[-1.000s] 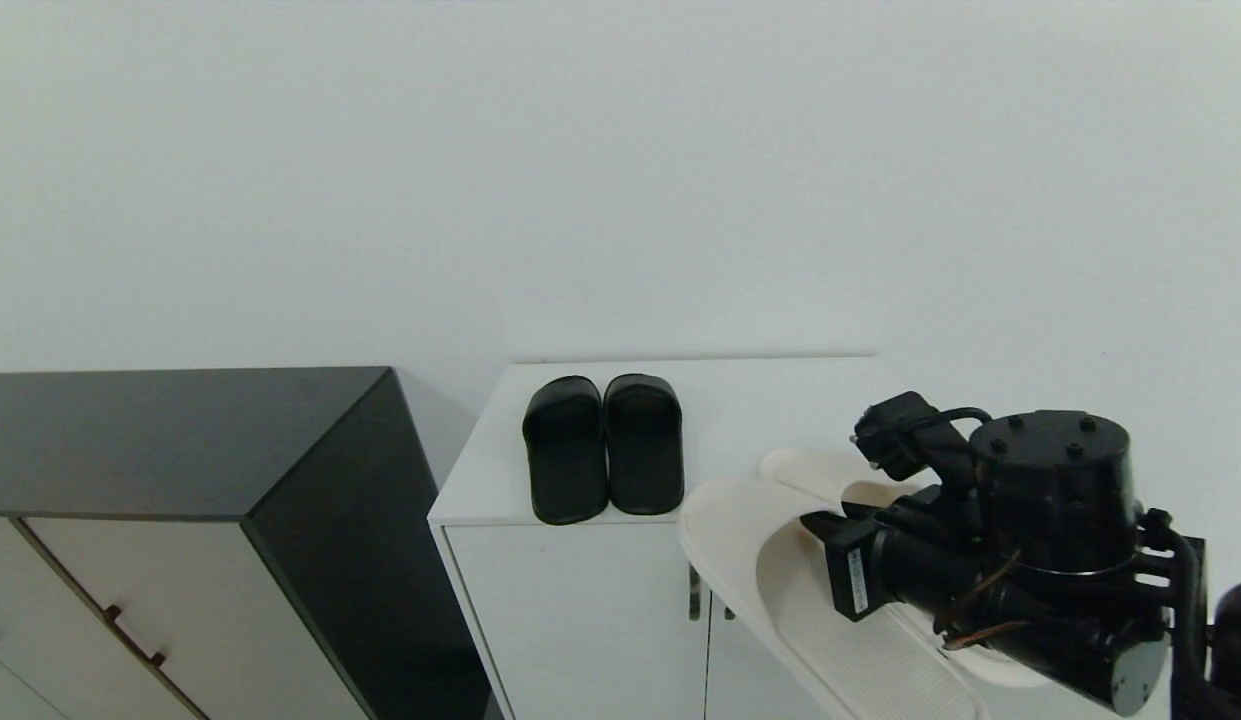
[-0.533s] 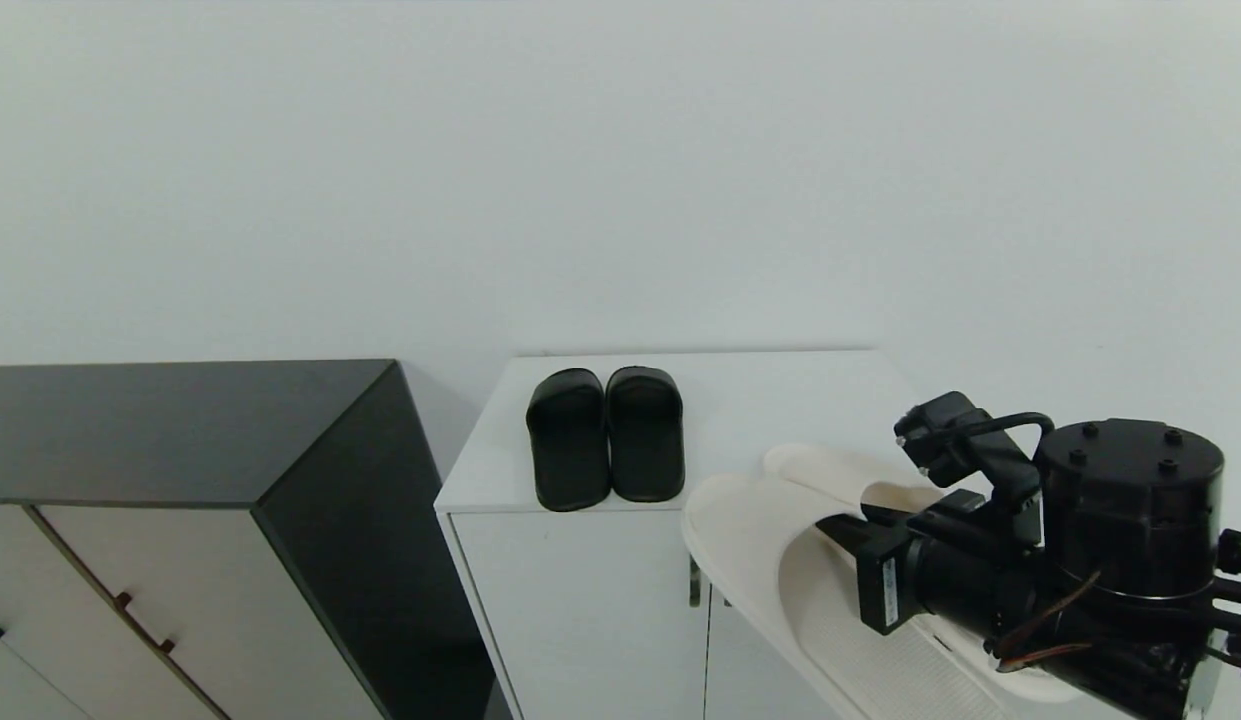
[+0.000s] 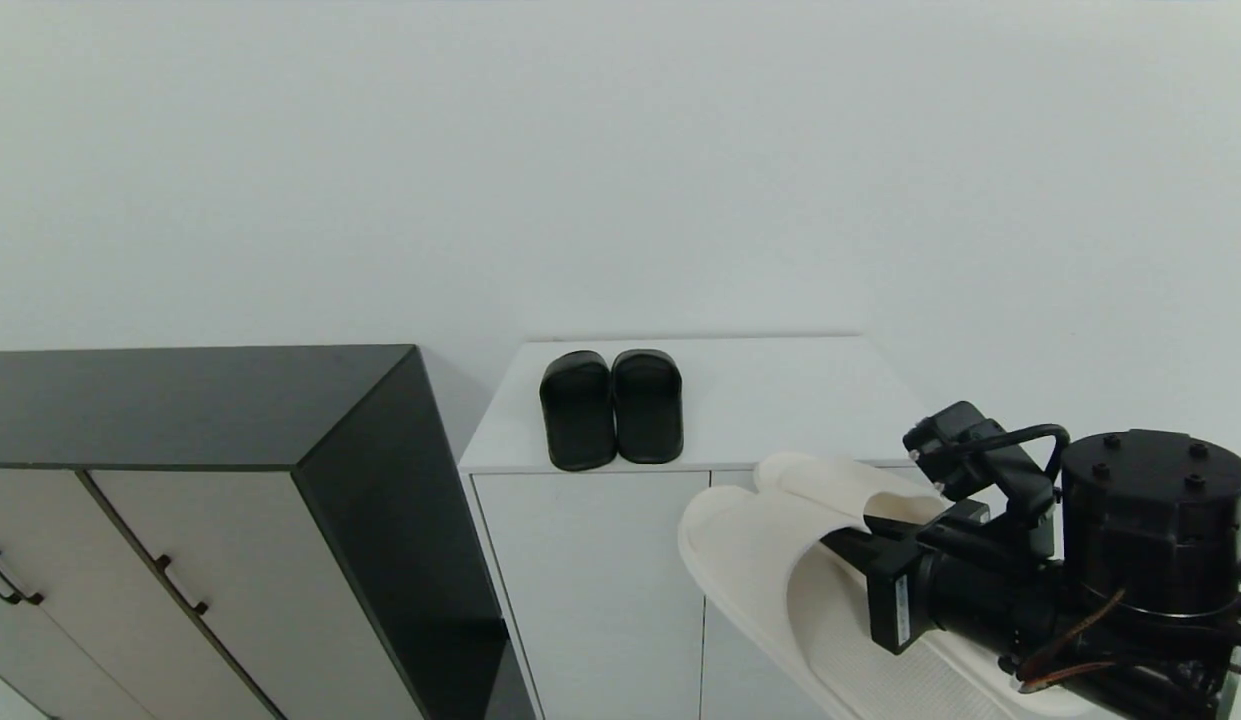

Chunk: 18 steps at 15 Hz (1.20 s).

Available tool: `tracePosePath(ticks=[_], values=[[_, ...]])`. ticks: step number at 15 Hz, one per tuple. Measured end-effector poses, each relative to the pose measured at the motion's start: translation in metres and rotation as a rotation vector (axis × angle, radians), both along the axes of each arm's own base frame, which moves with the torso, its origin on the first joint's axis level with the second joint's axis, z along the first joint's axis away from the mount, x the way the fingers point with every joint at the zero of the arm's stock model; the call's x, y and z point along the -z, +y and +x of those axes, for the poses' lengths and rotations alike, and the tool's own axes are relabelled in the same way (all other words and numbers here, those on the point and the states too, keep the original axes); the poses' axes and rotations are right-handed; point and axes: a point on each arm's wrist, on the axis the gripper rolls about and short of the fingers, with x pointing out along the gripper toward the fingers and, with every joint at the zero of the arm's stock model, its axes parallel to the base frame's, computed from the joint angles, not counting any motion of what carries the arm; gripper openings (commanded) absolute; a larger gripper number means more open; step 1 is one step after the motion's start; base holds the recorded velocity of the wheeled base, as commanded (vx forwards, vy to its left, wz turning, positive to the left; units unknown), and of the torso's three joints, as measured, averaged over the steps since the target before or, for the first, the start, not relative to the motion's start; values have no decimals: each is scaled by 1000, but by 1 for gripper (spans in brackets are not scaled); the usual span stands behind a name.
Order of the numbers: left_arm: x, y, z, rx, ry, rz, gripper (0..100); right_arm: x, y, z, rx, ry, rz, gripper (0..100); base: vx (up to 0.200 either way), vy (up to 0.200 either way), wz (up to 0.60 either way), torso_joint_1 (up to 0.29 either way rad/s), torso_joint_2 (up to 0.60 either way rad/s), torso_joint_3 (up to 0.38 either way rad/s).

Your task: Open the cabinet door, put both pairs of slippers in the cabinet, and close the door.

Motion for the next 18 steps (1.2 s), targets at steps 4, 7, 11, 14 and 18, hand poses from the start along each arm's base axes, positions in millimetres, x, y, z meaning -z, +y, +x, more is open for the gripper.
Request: tracePosePath(ticks=[4, 7, 11, 14, 18], values=[[0, 0, 0, 0, -1, 0, 0, 1, -1, -1, -4, 1, 1, 0, 0, -150, 0, -1, 2, 1], [0, 0, 0, -2, -1, 0, 0, 2, -1, -2, -17, 0, 7, 0, 0, 0, 0, 0, 0, 0], [0, 0, 0, 0, 0, 0, 0, 3, -2, -2, -18, -3, 10, 0, 0, 0, 0, 0, 0, 0], [0, 0, 0, 0, -1, 0, 0, 5, -3, -3, -19, 4, 3, 0, 0, 0, 0, 0, 0, 0], [0, 0, 0, 0, -1, 0, 0, 6, -3, -3, -20, 7, 1, 0, 0, 0, 0, -48, 121, 71]])
